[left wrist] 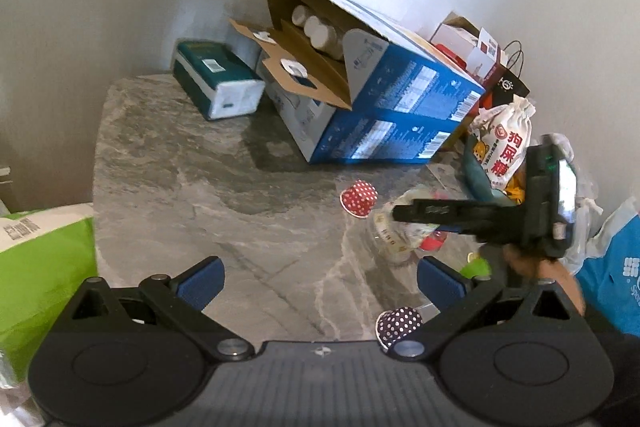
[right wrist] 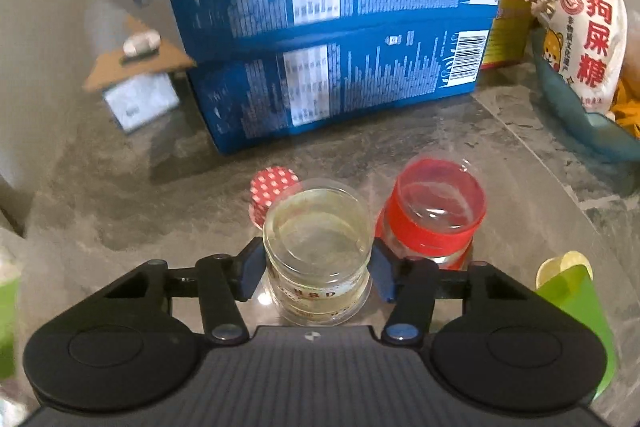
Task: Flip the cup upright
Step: 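Reach the right tool to the clear HBD cup and close on it, then lift the clear cup with the right tool and roll it over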
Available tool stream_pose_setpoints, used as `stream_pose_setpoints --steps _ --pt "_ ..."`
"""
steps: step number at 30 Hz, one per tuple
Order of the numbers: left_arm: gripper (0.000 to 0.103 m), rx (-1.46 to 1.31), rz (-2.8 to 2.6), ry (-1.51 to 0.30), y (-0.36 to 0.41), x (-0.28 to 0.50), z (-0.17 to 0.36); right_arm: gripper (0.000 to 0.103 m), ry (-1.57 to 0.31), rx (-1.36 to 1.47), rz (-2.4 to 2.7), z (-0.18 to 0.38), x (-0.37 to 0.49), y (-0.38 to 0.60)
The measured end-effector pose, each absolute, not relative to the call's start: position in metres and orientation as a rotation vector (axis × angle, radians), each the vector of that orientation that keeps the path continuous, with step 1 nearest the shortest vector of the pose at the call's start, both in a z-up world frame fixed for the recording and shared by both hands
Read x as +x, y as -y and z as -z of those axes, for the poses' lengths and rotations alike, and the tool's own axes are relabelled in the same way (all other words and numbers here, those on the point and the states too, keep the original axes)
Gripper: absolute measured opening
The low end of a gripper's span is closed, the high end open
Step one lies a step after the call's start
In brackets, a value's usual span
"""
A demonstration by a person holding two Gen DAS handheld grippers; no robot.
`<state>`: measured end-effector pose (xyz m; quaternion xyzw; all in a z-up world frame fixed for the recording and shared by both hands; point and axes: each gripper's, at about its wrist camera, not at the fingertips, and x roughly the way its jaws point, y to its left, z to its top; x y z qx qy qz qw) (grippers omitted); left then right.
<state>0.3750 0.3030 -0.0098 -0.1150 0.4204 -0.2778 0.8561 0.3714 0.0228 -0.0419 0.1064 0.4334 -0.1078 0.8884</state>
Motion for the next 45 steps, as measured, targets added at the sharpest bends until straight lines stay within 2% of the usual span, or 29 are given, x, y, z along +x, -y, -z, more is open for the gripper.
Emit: stream_pose_setpoints --steps 8,13,22,31,37,45 --pt "0.103 -0.228 0.577 -0.842 -0.309 0.374 -0.025 0.057 -0.855 0.259 0.162 -0.035 0.328 -0.029" --pt "0.103 -0.216 0.575 -0.831 -0.31 0.368 -0.034 0.057 -0.78 0.057 0.097 -0.05 0.27 -0.06" --pt "0.103 -0.187 0.565 -0.844 -0.298 0.343 0.001 0.057 -0.73 -0.437 -0.117 0.009 0.201 -0.11" --pt "0.103 -0.193 0.661 -0.696 -0.294 0.282 0.029 0.057 -0.435 -0.991 -0.223 0.065 0.143 -0.132" --pt "0.103 -0.169 0.622 -0.622 -0.299 0.209 0.019 0.057 -0.247 -1.361 -0.268 0.116 0.078 -0.145" --pt "0.103 -0.192 0.577 -0.64 -0.308 0.142 -0.007 0.057 -0.21 -1.592 -0.196 0.146 0.057 -0.152"
